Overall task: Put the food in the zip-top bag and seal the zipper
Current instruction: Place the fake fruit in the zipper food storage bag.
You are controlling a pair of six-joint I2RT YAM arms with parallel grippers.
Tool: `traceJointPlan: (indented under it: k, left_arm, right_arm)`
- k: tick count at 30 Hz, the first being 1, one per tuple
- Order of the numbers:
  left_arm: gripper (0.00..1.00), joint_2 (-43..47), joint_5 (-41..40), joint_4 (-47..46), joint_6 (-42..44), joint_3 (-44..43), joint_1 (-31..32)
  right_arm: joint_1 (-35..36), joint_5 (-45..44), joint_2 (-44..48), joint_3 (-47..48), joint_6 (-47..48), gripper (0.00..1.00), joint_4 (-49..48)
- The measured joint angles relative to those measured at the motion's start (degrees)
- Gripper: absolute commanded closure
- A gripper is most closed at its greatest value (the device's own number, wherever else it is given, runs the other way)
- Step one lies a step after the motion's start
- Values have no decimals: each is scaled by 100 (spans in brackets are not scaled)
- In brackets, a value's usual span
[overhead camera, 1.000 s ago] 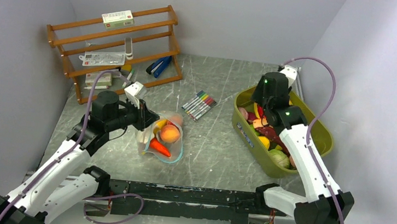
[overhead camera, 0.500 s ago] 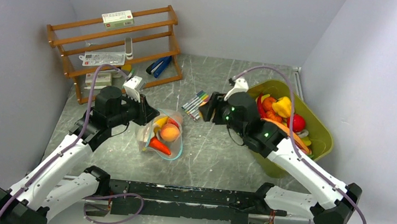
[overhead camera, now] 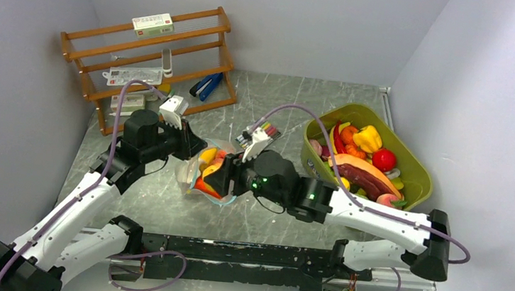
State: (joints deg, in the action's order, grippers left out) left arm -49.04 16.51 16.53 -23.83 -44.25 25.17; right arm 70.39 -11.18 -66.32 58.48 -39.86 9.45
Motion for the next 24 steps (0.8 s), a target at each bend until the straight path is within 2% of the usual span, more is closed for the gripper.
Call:
traceJointPlan:
  k: [10, 18, 24]
  left_arm:
    - [93, 13, -7, 42, -20, -2, 0]
    - [93, 74, -35, 59, -24, -2, 0]
    - [93, 85, -42, 57, -63, -2, 0]
  right_arm:
    - [245, -529, -1091, 350, -7, 55, 122]
    - [260, -981, -1259, 376, -111, 51, 201]
    - [260, -1237, -1327, 376, -181, 43, 155]
